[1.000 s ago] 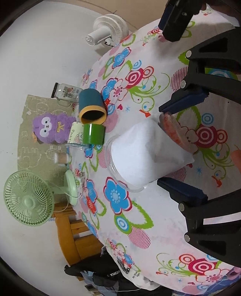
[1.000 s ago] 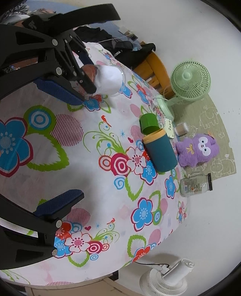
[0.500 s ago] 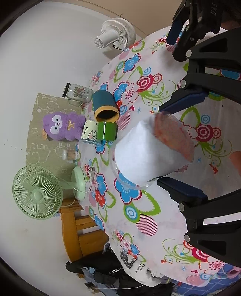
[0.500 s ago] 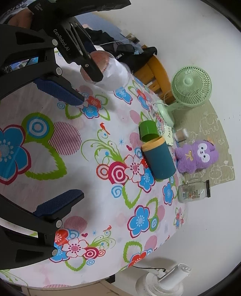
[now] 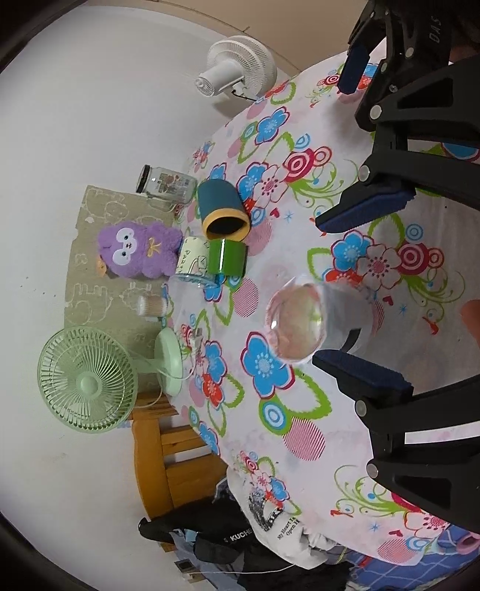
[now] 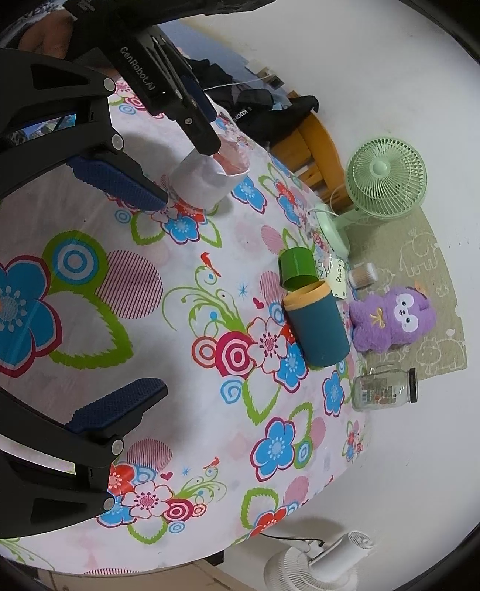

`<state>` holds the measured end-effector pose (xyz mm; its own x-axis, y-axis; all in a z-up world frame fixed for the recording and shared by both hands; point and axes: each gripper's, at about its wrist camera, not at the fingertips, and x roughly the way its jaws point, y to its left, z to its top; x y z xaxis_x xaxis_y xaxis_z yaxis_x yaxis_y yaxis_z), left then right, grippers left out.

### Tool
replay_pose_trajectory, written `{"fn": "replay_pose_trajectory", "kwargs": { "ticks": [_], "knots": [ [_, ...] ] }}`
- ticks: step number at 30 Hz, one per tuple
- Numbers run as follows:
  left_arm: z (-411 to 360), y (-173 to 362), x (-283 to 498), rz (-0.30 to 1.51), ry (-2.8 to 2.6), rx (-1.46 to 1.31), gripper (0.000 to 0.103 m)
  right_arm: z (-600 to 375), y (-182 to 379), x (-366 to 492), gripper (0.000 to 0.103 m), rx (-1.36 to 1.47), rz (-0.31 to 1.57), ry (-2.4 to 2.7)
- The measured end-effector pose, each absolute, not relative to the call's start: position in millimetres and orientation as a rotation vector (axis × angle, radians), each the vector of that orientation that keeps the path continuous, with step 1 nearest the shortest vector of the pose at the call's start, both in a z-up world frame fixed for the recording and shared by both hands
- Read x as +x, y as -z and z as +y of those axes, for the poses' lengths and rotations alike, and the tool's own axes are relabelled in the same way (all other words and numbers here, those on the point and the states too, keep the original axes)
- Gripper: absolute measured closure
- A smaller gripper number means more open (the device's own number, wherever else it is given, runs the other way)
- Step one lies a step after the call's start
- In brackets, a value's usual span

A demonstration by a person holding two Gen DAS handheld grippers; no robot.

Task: Flip cup upside down
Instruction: 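Lower the cup rim-down onto the tablecloth and open the right gripper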

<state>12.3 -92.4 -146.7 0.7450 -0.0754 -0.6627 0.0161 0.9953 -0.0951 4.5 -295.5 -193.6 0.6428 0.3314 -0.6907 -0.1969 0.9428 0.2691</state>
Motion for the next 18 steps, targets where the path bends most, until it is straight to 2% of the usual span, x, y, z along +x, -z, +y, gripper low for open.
{"fn": "replay_pose_trajectory", "kwargs": {
  "ticks": [18],
  "knots": [
    [-85.7,139.9,11.3,0.718,0.055,-0.098,0.035,-281.2,183.9,10.1,0.009,0.135,0.807,-0.310]
  ]
}}
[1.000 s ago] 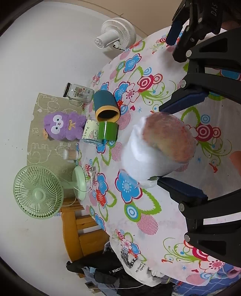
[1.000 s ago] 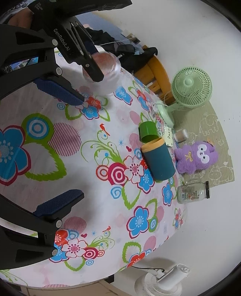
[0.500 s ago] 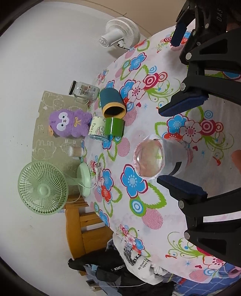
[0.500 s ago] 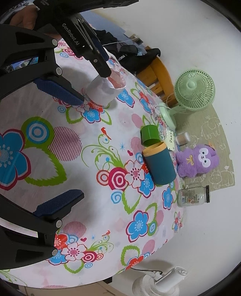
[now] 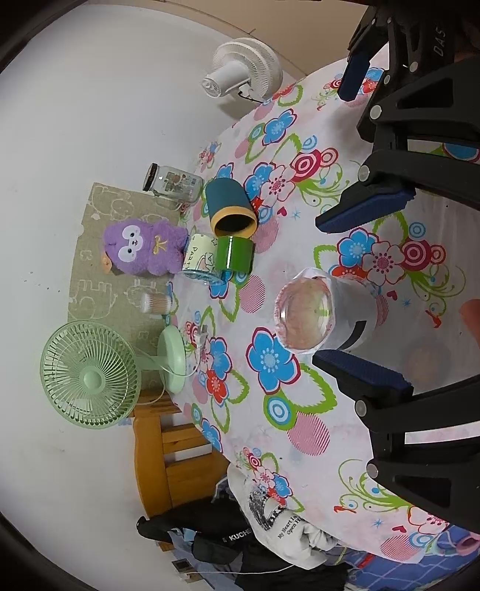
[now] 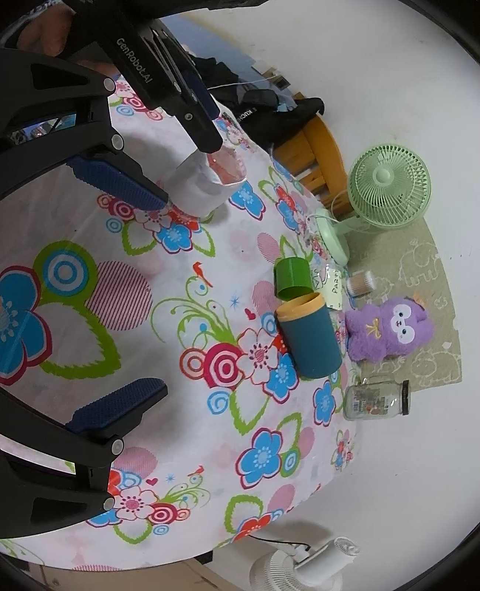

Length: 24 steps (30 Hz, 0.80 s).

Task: Flip cup upside down
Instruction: 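Lower the cup rim-down onto the tablecloth and open the right gripper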

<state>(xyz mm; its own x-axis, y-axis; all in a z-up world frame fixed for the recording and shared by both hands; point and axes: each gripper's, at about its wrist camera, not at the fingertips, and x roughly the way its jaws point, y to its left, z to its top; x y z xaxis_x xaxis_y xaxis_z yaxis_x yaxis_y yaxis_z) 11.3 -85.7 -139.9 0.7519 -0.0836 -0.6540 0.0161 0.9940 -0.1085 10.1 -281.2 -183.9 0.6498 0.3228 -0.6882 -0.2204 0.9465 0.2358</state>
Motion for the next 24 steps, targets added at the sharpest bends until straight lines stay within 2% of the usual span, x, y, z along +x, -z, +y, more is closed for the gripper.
{"fn": "replay_pose_trajectory", "kwargs": {
  "ticks": [7,15,22,24],
  "knots": [
    [-78.3,133.6,10.5,0.704,0.041,-0.104,0.032,-270.6,171.9,13.6,0.009,0.117,0.780,-0.324],
    [-69.2,119.9,4.5,0.658,0.019,-0.107,0.009,-254.0,156.0,14.3,0.009,0.080,0.749,-0.343],
    [-58.4,104.1,0.8,0.610,-0.017,-0.109,0.001,-248.5,133.8,13.0,0.009,0.070,0.690,-0.337],
    [-55.2,98.6,-0.7,0.592,-0.023,-0.111,0.000,-246.0,126.5,11.6,0.004,0.063,0.662,-0.338]
  ]
}}
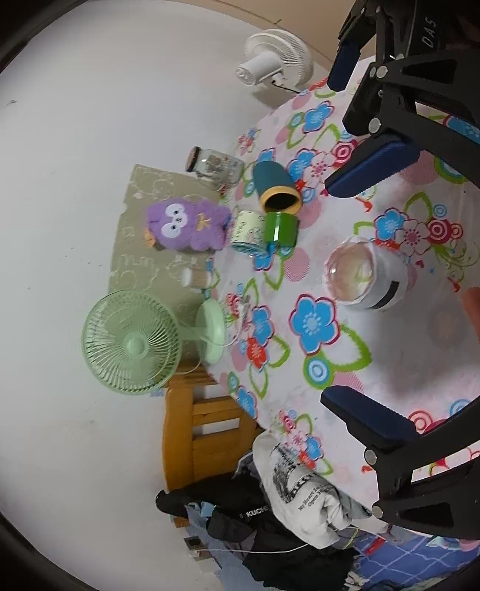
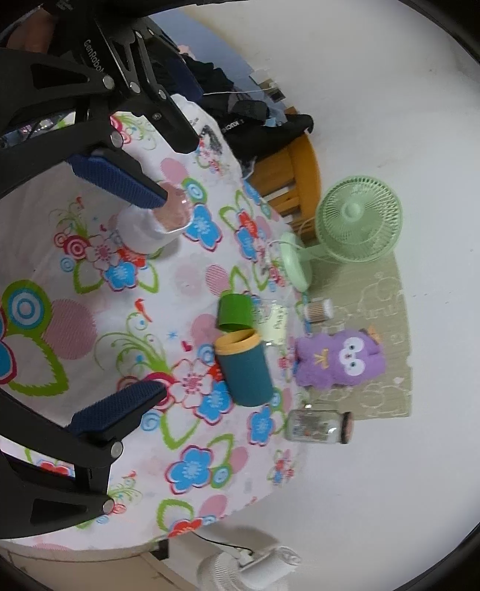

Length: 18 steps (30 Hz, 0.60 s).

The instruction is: Flip cup upside down

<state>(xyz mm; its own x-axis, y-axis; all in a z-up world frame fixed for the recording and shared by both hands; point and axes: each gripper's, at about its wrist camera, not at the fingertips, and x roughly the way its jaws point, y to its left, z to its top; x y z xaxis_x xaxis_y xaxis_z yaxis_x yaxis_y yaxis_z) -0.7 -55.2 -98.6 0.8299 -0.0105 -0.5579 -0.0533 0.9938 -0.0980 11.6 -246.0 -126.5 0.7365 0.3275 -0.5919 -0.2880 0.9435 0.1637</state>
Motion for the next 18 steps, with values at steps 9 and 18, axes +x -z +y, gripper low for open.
{"fn": "replay_pose_trajectory", "kwargs": {
  "ticks": [9,18],
  "knots": [
    [-48.5,76.5,-5.8,0.518,-0.038,-0.105,0.000,-240.0,97.7,7.4,0.003,0.069,0.564,-0.368],
    [-42.1,47.7,-12.7,0.417,-0.054,-0.103,0.000,-230.8,58.5,-9.8,0.000,0.044,0.428,-0.388]
  ]
}}
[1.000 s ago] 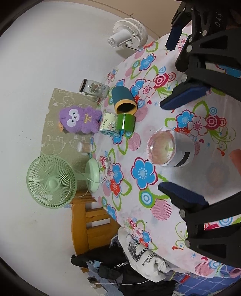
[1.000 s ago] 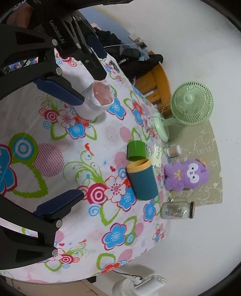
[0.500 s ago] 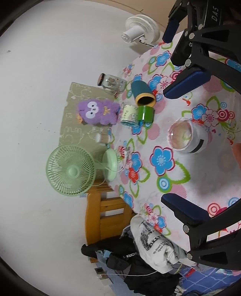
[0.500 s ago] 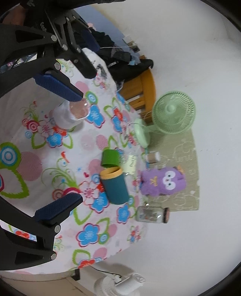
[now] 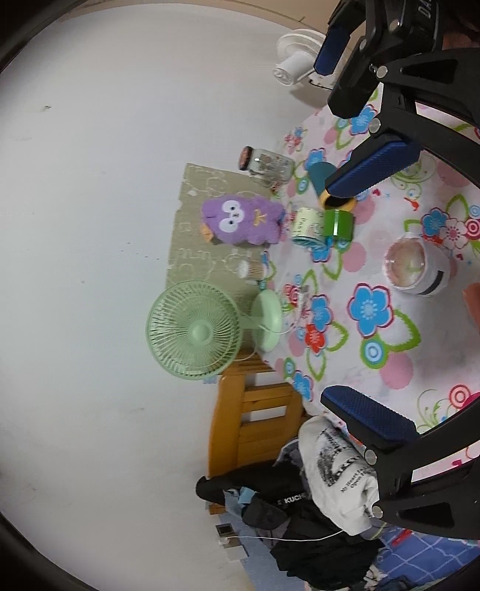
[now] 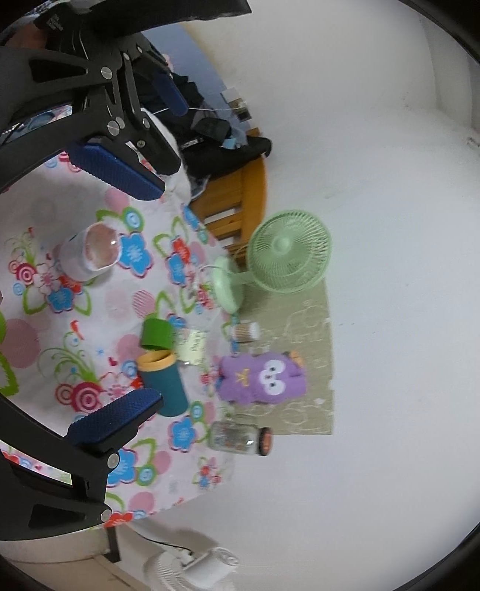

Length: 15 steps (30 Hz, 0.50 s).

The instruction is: Flip cup upside down

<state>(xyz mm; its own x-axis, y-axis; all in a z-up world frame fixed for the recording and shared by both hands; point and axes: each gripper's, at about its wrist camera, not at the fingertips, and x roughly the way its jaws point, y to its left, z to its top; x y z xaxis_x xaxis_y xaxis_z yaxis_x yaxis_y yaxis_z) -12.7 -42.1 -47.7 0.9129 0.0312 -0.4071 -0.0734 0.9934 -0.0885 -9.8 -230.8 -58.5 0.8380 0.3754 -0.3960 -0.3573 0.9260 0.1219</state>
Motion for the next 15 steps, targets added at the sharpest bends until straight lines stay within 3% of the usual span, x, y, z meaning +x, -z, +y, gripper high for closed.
{"fn": "replay_pose_trajectory", "kwargs": {
  "ticks": [15],
  "knots": [
    [-25.7,9.3,-25.5,0.289,-0.058,-0.107,0.000,-228.1,19.3,-32.8,0.000,0.036,0.295,-0.389]
  ]
}}
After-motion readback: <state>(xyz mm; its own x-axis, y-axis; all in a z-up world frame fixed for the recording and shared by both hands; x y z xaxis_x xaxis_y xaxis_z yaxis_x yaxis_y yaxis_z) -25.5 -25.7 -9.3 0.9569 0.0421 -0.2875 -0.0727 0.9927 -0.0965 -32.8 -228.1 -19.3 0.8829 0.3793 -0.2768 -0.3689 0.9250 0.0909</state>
